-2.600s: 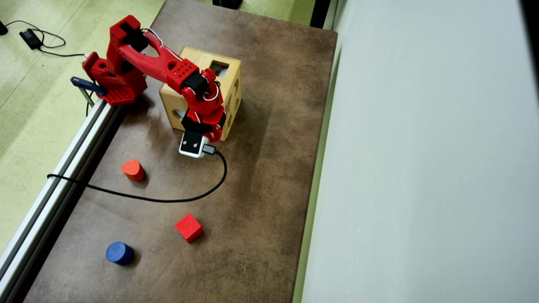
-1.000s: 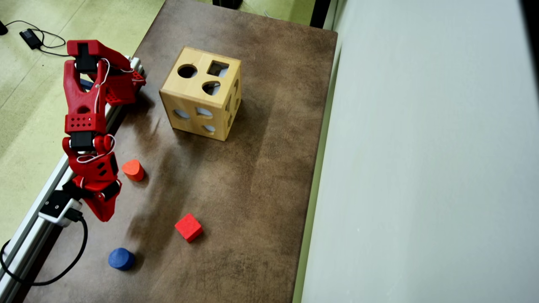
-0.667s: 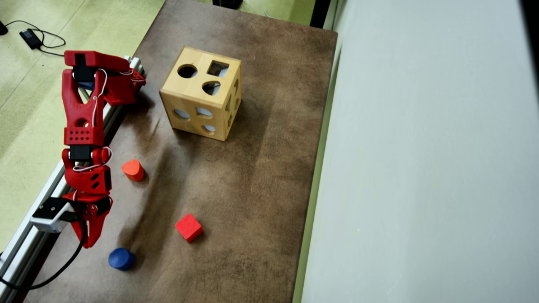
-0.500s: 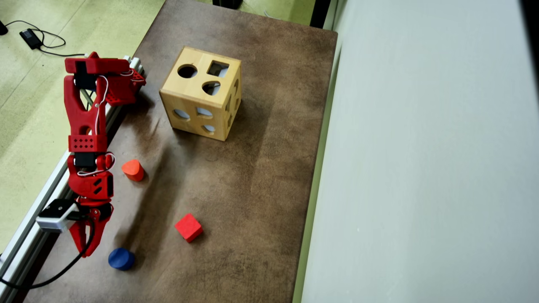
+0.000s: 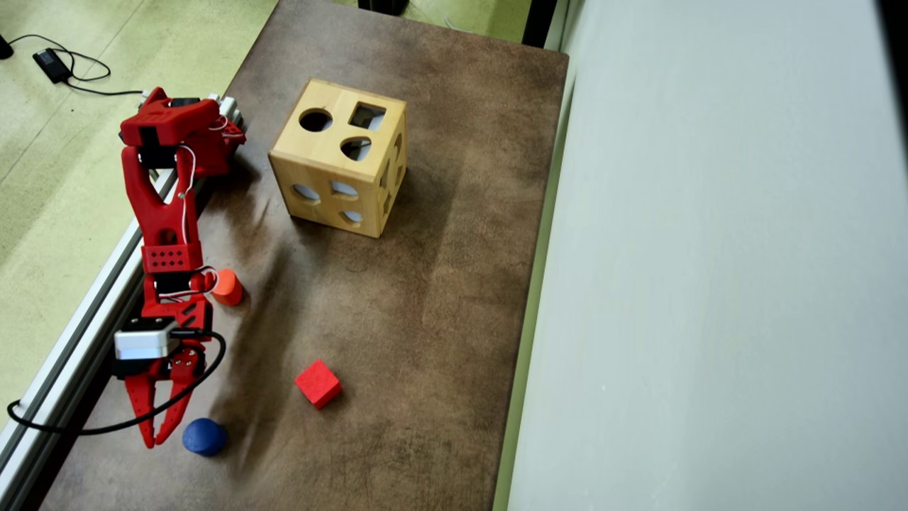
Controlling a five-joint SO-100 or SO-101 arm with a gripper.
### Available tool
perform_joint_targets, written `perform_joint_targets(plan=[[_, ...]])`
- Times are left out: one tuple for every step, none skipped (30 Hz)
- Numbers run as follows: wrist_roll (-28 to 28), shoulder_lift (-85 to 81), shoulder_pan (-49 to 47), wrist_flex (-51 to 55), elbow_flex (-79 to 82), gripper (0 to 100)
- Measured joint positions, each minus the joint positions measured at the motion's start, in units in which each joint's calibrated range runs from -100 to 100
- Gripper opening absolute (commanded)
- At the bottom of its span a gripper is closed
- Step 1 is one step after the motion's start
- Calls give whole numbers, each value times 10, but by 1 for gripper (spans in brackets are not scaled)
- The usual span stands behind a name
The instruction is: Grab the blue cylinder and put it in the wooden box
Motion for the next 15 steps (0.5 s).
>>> perform_joint_targets(plan=[[0,5,2,1,0,2],[0,5,4,5,0,2],[0,6,5,14,0,2],[-3,6,6,27,0,2],[-10,6,5,46,0,2],[-17,6,4,67,0,2],[-25,6,4,86,0,2],[-30,5,4,106,0,2],[-37,3,4,119,-1,2],[-38,1,4,129,-1,2],[-40,-1,4,139,-2,2],[-41,-2,4,140,-2,2],[-42,-3,4,145,-2,2],[-42,-3,4,151,-2,2],[-42,-6,4,157,-2,2]])
